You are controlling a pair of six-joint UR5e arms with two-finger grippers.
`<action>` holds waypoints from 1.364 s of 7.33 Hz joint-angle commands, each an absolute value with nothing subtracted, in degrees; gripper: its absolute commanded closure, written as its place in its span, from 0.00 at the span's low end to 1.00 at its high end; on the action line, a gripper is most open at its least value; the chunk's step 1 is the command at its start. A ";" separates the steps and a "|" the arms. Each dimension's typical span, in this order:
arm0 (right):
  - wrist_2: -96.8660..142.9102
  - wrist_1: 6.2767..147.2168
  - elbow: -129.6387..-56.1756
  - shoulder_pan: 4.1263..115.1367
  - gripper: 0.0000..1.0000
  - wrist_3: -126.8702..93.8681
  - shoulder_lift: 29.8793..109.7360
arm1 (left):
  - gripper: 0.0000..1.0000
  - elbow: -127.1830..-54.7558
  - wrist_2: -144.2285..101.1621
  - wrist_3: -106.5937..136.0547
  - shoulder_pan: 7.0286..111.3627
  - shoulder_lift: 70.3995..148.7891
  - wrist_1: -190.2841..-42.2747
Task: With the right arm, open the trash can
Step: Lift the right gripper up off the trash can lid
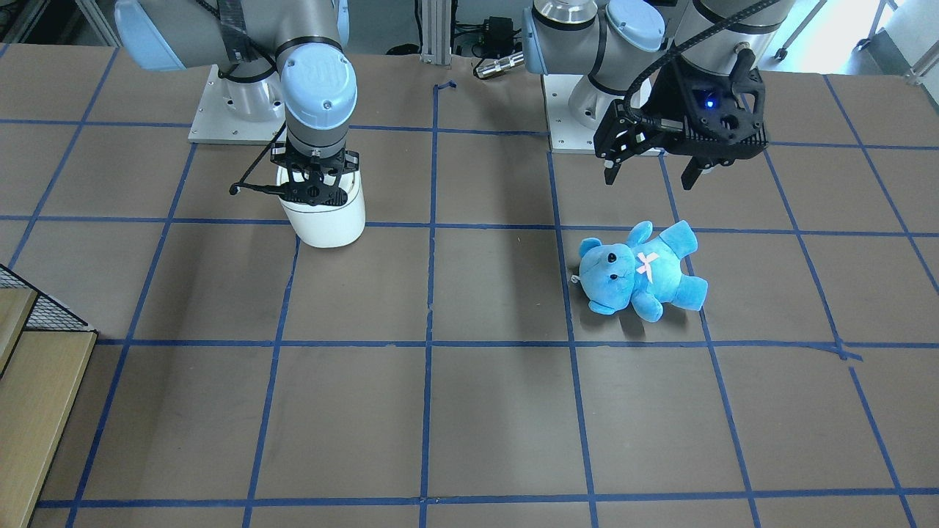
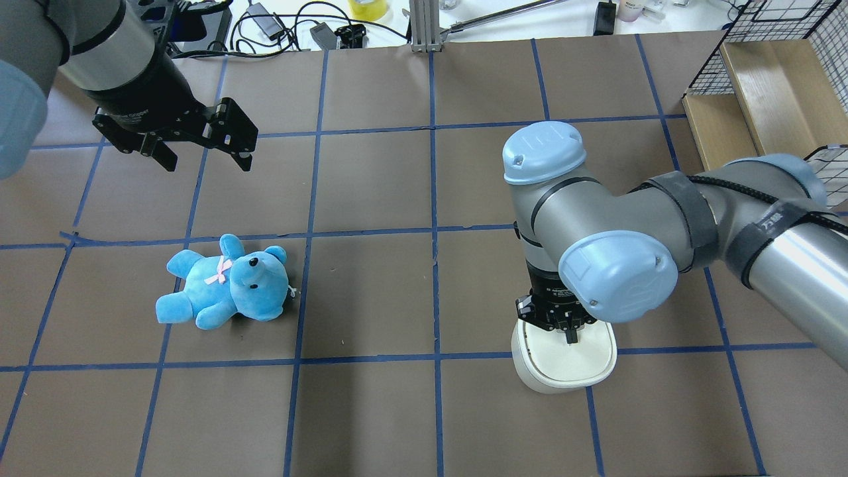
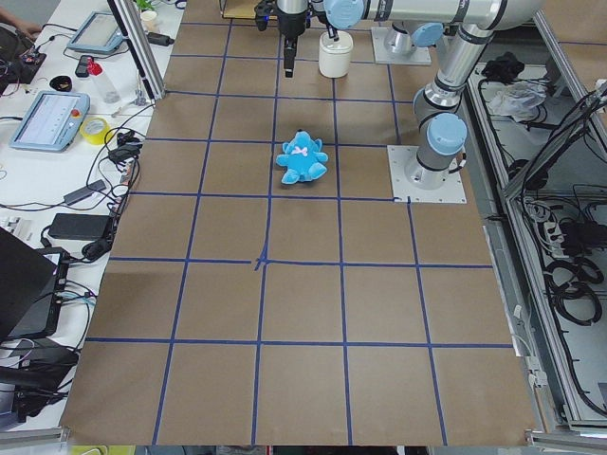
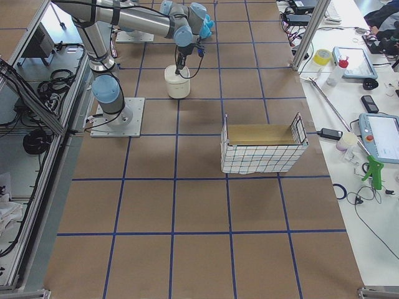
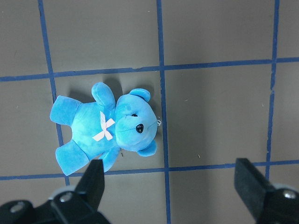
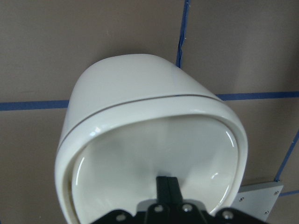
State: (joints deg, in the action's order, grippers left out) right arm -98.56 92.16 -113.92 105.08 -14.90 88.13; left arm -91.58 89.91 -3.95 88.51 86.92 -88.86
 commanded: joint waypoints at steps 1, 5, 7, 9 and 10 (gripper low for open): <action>-98.27 92.20 -113.04 105.12 0.23 -15.46 88.85 | 0.00 -91.58 89.91 -3.96 88.51 86.92 -88.86; -94.77 79.02 -93.20 103.11 0.00 -12.24 89.74 | 0.00 -91.58 89.91 -3.96 88.51 86.92 -88.86; -88.28 79.19 -87.31 95.24 0.00 -0.61 89.65 | 0.00 -91.58 90.00 -3.96 88.51 86.92 -88.86; -89.29 85.54 -85.34 92.55 0.00 -0.07 89.91 | 0.00 -91.58 90.00 -3.96 88.51 86.92 -88.86; -89.21 88.39 -85.78 92.72 0.00 -1.22 90.09 | 0.00 -91.58 90.00 -3.96 88.51 86.92 -88.86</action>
State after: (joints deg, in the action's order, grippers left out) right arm -89.17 84.34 -85.79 93.13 -0.53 89.89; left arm -91.58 89.98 -3.95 88.51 86.92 -88.86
